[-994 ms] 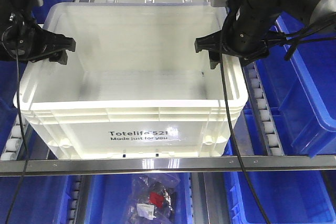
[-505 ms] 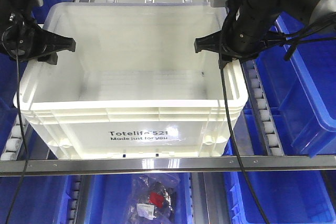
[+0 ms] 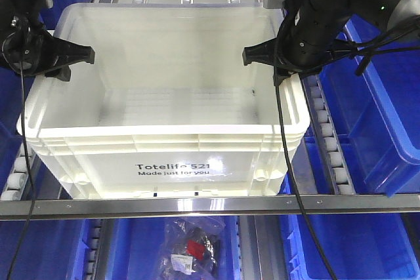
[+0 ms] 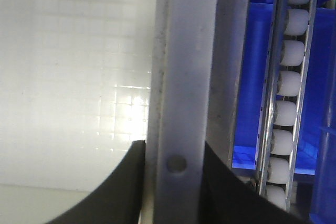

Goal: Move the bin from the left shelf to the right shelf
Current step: 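Close both grippers on the crate's side rims, then pull the white crate off the shelf toward the robot with both grippers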

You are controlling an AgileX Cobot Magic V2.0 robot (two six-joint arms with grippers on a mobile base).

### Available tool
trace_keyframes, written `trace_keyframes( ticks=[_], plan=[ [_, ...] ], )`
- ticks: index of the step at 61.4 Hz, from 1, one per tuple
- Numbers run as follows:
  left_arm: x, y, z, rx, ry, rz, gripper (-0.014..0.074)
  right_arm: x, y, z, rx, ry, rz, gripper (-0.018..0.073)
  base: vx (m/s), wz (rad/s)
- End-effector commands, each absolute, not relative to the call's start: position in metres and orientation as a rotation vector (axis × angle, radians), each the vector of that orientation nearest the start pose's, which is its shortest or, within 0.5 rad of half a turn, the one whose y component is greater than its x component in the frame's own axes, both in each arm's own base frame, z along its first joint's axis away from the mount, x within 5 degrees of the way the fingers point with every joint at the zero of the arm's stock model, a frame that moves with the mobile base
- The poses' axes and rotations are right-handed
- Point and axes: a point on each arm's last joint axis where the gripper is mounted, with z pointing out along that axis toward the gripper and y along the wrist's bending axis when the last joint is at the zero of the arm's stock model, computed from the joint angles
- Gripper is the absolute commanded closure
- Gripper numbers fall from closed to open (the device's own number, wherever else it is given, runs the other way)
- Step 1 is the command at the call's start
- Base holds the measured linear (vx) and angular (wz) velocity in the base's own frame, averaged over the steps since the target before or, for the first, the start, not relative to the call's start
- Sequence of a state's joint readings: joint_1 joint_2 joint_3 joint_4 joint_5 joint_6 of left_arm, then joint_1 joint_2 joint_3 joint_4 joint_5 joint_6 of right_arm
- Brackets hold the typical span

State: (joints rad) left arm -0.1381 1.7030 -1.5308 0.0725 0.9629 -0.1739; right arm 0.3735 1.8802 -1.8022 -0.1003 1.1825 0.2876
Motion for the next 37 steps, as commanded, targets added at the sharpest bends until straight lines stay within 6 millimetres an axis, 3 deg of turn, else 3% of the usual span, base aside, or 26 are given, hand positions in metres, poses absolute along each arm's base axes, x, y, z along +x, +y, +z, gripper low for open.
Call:
trace_keyframes(
  ticks=[1,37],
  plan=[
    [0.365,-0.043,0.347,0.018,2.512,0.023,0.0546,0.379,0.135,0.352,-0.153,2.607,0.051,0.0568,0.0,0.0],
    [0.341,-0.042,0.386,0.006,2.4,-0.022,0.0561,0.369,0.131,0.374,-0.146,2.541,0.07,0.0568,0.0,0.0]
  ],
)
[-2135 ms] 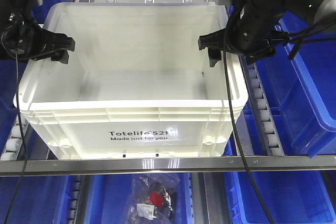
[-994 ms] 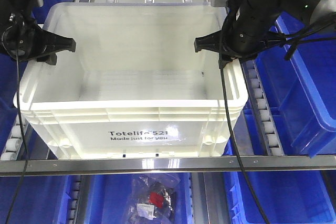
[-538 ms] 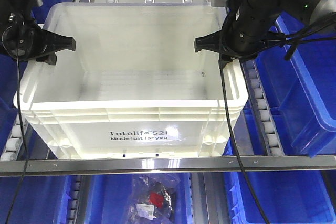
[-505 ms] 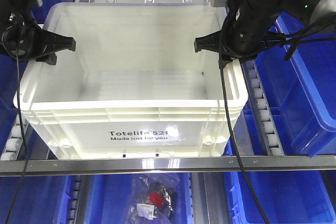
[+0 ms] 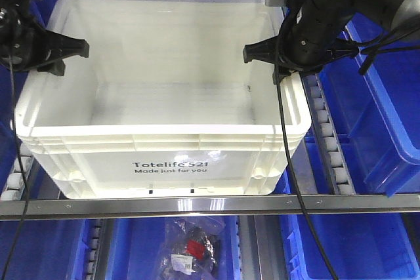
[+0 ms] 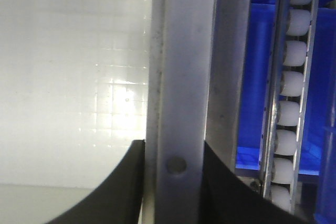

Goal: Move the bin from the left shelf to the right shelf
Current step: 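Pull the white crate off the shelf toward the robot with both grippers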

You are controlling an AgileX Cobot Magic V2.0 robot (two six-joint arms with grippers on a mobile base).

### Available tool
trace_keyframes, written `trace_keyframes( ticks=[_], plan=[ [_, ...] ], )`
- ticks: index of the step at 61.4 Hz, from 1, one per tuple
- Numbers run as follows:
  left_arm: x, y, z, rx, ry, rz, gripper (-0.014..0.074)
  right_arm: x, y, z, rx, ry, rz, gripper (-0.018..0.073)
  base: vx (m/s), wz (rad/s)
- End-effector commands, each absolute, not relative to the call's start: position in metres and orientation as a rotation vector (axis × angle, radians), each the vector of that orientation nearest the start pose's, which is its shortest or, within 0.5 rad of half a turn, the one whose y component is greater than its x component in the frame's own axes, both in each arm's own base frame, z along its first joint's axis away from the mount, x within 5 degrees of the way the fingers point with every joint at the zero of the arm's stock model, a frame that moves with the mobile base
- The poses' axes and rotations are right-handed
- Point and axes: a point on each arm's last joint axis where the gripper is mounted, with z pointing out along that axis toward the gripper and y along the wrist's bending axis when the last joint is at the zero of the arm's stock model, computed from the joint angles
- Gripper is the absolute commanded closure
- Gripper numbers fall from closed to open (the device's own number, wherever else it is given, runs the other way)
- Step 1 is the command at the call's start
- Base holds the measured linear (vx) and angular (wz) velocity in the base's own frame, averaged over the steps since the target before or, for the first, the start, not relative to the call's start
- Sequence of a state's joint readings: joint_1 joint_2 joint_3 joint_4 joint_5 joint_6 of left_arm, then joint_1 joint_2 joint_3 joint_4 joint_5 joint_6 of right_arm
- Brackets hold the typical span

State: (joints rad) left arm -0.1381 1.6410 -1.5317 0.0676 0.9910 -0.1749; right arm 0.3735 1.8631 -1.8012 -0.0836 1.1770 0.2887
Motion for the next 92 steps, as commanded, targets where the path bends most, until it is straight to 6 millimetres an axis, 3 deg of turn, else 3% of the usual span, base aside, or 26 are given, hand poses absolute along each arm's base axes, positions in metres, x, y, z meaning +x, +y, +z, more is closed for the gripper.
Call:
trace_keyframes(
  ticks=[1,18,57,92],
  plan=[
    [0.341,-0.042,0.386,0.006,2.4,-0.022,0.0561,0.368,0.131,0.375,-0.146,2.538,0.067,0.0568,0.0,0.0],
    [0.334,-0.042,0.395,-0.002,2.381,-0.05,0.0561,0.355,0.124,0.396,-0.14,2.48,0.074,0.0568,0.0,0.0],
    [0.302,-0.039,0.427,-0.011,2.295,-0.084,0.0561,0.331,0.121,0.424,-0.15,2.412,0.092,0.0568,0.0,0.0],
    [0.299,-0.038,0.431,-0.01,2.281,-0.085,0.0559,0.329,0.12,0.425,-0.149,2.418,0.084,0.0568,0.0,0.0]
  ],
)
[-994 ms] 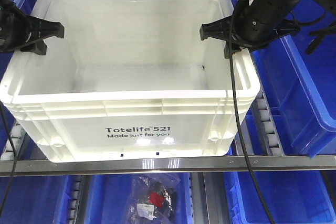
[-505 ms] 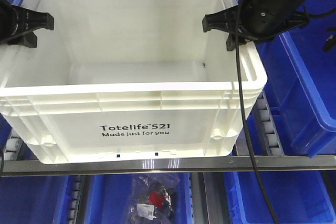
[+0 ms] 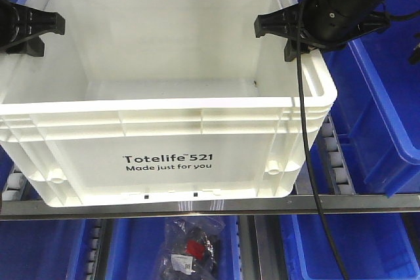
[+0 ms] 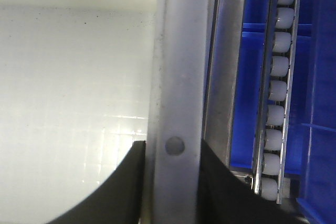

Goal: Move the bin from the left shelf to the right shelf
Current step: 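Pull the white crate off the shelf toward the robot with both grippers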

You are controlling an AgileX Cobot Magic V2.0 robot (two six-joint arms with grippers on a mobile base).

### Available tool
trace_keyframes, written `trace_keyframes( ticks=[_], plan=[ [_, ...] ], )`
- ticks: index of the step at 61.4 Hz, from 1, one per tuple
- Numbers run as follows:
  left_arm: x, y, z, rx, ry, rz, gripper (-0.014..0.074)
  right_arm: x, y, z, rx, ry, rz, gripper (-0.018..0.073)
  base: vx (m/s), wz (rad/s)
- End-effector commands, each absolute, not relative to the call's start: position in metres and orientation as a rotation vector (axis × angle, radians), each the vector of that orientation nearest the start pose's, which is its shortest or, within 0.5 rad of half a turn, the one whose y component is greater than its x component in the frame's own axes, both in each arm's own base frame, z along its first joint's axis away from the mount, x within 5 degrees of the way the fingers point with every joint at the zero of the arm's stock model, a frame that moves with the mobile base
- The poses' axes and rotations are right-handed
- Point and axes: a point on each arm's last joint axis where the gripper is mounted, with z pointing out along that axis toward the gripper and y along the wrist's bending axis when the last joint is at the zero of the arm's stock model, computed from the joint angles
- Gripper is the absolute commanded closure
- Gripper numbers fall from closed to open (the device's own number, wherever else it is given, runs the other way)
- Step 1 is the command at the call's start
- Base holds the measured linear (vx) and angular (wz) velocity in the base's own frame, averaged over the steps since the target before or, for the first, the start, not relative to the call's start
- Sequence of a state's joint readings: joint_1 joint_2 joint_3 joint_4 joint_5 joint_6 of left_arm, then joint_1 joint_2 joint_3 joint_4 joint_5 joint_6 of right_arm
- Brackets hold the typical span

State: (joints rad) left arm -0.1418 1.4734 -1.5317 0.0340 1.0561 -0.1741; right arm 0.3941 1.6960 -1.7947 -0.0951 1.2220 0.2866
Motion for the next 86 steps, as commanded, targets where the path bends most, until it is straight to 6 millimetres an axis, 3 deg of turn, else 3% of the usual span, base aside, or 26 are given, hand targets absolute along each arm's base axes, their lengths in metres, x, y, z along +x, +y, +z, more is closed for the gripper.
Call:
trace_keyframes(
  ticks=[1,31,52,66,86],
  plan=[
    [0.299,-0.038,0.431,-0.01,2.281,-0.085,0.0559,0.329,0.12,0.425,-0.149,2.418,0.084,0.0568,0.0,0.0],
    [0.294,-0.038,0.43,-0.007,2.322,-0.074,0.0558,0.323,0.116,0.424,-0.121,2.47,0.063,0.0568,0.0,0.0],
    [0.251,-0.034,0.414,-0.001,2.296,-0.107,0.0558,0.302,0.112,0.439,-0.112,2.465,0.066,0.0568,0.0,0.0],
    [0.229,-0.033,0.406,0.013,2.267,-0.139,0.0558,0.286,0.111,0.409,-0.041,2.455,0.05,0.0568,0.0,0.0],
    [0.233,-0.035,0.402,0.032,2.221,-0.161,0.0558,0.267,0.103,0.405,-0.018,2.451,0.064,0.0568,0.0,0.0]
  ],
)
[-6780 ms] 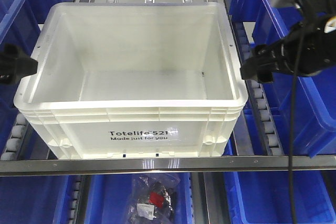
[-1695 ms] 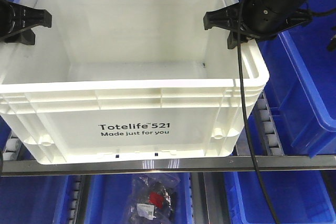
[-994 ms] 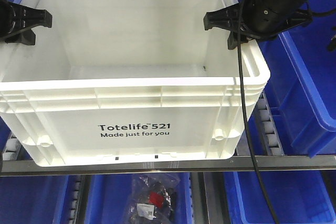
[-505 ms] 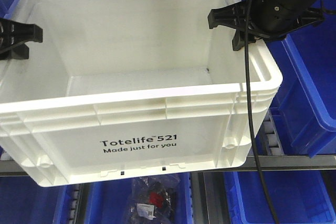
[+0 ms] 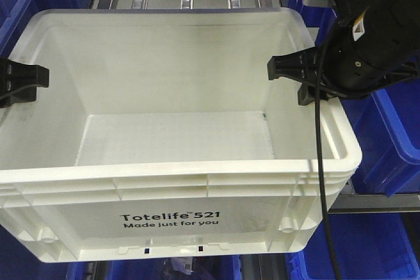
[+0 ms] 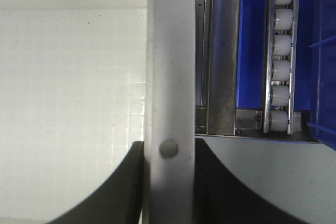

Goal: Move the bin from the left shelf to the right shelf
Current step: 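Pull the white crate off the shelf toward the robot with both grippers, then hold the crate lifted with both grippers while backing away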

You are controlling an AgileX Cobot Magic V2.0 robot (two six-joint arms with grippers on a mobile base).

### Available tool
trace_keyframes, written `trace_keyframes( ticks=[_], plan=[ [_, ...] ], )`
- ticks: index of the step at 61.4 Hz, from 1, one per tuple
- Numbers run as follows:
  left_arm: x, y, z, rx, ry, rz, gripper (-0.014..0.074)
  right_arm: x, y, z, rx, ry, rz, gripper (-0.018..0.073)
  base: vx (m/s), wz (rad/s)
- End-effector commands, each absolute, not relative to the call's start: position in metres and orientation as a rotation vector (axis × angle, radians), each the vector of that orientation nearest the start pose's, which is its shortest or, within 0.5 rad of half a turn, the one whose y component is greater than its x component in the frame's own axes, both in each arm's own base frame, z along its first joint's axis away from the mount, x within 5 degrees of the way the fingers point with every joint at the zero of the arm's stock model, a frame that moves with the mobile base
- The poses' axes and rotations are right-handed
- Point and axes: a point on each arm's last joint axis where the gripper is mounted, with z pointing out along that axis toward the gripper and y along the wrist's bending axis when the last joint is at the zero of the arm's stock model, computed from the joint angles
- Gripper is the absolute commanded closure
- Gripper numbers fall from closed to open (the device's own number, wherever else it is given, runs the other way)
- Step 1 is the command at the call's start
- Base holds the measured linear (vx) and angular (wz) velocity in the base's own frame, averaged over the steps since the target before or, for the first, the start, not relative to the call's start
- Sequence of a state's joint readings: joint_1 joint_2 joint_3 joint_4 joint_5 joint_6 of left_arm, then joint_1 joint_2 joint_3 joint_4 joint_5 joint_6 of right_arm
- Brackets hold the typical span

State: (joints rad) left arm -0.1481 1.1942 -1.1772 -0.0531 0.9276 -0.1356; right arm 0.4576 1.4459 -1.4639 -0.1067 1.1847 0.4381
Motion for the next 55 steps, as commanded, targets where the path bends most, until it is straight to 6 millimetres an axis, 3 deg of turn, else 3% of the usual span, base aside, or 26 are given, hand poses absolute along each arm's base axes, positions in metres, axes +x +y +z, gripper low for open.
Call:
trace_keyframes(
  ticks=[1,55],
  plan=[
    [0.2334,-0.0352,0.402,0.032,2.22,-0.161,0.0558,0.2668,0.1026,0.4053,-0.018,2.452,0.063,0.0568,0.0,0.0],
    [0.2356,-0.0355,0.4015,0.033,2.214,-0.16,0.0558,0.2647,0.1009,0.4036,-0.013,2.482,0.04,0.0568,0.0,0.0]
  ],
)
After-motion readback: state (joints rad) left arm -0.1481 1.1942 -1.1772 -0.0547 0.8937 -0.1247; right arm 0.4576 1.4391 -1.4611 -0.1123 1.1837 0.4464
